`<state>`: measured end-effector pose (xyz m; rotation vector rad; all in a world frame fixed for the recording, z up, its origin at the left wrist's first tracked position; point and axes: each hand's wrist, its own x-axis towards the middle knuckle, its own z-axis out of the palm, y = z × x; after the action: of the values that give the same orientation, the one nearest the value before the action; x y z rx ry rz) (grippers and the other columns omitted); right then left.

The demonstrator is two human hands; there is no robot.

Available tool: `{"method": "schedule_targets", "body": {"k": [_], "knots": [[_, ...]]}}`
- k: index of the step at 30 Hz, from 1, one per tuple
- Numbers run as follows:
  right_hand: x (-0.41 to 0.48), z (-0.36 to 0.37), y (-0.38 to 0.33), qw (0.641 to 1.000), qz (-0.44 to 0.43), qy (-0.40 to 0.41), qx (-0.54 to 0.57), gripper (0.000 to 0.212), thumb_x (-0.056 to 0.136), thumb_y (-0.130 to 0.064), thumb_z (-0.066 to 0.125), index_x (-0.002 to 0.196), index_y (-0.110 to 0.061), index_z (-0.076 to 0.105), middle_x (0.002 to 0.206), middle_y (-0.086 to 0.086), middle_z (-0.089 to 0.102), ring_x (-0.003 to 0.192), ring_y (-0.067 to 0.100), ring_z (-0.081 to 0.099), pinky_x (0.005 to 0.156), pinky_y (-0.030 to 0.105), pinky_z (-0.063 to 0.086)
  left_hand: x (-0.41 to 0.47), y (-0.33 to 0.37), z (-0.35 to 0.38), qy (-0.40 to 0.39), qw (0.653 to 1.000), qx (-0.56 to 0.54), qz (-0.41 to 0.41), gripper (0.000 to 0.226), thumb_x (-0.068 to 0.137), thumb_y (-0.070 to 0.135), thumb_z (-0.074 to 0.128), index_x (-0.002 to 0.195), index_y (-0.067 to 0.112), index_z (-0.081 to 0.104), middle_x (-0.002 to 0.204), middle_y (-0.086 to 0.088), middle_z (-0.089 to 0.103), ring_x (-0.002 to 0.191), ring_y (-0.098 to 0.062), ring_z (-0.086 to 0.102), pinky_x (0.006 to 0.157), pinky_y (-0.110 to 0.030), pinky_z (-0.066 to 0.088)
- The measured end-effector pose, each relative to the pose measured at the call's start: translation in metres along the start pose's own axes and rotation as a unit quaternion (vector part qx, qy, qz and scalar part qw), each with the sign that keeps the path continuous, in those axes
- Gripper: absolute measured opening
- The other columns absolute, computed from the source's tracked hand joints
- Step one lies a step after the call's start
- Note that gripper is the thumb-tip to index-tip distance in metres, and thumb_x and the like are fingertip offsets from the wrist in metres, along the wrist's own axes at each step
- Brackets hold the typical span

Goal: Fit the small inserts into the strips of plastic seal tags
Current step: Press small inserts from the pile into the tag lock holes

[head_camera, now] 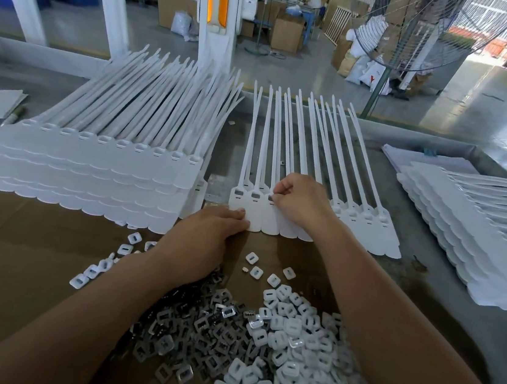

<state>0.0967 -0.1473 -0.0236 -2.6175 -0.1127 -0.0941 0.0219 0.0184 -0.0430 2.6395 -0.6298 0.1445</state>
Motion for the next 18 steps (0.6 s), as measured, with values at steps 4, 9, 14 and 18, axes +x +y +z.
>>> {"method": "schedule_targets", "body": {"k": [4, 9, 14, 18], "knots": [[-0.01, -0.014, -0.006, 0.999, 0.001, -0.036, 0.038, 0.014, 0.09, -0.012, 0.055, 0.099, -0.011, 0.065, 0.107, 0.002, 0.063, 0.087, 0.009, 0.051, 0.073, 0.022, 0.036, 0.002, 0.0, 0.0, -0.003, 1.0, 0.003, -0.001, 0.056, 0.087, -0.002, 0.039, 0.135, 0.026, 0.042, 0.146, 0.008, 0.032, 0.134, -0.009, 0.025, 0.106, -0.02, 0.016], [-0.043, -0.034, -0.022, 0.987, -0.068, -0.133, 0.051, 0.009, 0.087, -0.017, 0.061, 0.094, -0.018, 0.066, 0.081, -0.016, 0.055, 0.075, -0.002, 0.052, 0.065, 0.012, 0.039, -0.002, 0.001, -0.001, 0.001, 1.0, -0.011, 0.002, 0.054, 0.087, -0.002, 0.038, 0.134, 0.024, 0.044, 0.145, 0.006, 0.034, 0.134, -0.009, 0.025, 0.106, -0.018, 0.014], [-0.077, -0.039, -0.039, 0.961, -0.137, -0.239, 0.036, 0.008, 0.082, -0.018, 0.067, 0.087, -0.023, 0.069, 0.075, -0.02, 0.058, 0.074, -0.006, 0.055, 0.074, 0.011, 0.044, -0.003, 0.005, -0.006, -0.008, 0.999, -0.039, 0.028, 0.045, 0.087, 0.0, 0.042, 0.121, 0.025, 0.058, 0.139, 0.001, 0.044, 0.128, -0.012, 0.035, 0.104, -0.02, 0.021], [-0.094, -0.036, -0.048, 0.937, -0.189, -0.292, -0.017, 0.016, 0.08, -0.019, 0.069, 0.096, -0.021, 0.072, 0.077, -0.02, 0.06, 0.068, -0.008, 0.05, 0.072, 0.008, 0.04, 0.0, 0.003, -0.003, -0.018, 1.0, -0.023, -0.001, 0.044, 0.092, 0.005, 0.04, 0.132, 0.023, 0.047, 0.146, 0.006, 0.033, 0.134, -0.007, 0.024, 0.109, -0.019, 0.013]]}}
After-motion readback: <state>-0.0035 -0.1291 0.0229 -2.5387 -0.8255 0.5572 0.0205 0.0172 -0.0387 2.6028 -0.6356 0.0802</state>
